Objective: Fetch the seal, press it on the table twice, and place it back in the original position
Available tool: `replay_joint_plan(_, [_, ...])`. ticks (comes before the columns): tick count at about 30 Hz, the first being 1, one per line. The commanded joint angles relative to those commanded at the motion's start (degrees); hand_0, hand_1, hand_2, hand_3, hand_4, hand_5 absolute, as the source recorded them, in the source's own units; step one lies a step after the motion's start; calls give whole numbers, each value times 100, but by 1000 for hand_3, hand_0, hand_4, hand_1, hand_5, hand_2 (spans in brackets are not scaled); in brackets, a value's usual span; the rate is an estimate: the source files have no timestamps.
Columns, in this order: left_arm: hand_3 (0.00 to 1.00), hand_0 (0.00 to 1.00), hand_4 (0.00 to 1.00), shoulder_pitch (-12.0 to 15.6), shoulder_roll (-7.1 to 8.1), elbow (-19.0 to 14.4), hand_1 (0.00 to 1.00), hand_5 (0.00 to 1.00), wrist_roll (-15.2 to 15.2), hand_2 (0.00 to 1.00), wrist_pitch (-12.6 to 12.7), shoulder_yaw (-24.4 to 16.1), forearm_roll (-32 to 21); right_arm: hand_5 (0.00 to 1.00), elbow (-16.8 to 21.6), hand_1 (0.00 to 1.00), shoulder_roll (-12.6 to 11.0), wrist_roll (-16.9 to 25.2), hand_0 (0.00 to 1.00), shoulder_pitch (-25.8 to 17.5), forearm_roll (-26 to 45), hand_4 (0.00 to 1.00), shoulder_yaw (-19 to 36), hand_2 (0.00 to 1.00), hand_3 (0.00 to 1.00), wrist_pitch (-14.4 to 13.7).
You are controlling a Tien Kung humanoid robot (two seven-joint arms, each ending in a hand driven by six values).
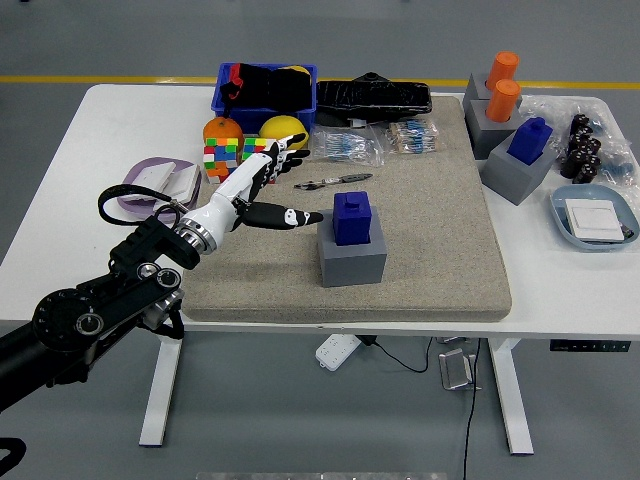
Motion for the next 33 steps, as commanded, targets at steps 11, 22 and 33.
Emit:
replay_joint_plan(11, [980, 927, 990, 25, -386, 423, 873, 2, -204, 868, 198, 146, -174, 516, 15, 817, 18, -11, 943, 5, -3, 876, -37, 806, 810, -25])
replay_joint_plan(22, [979, 926, 986, 41, -612, 434, 851, 2, -244, 845, 290, 207, -263, 512, 13, 817, 22, -2, 944, -7, -12, 881, -51, 805, 810, -10])
replay_joint_plan(33, [979, 925, 986, 64, -721, 457, 846, 2, -288, 828, 405, 402, -371, 512, 21, 817, 12, -6, 944, -4, -7, 883, -112, 805, 809, -14])
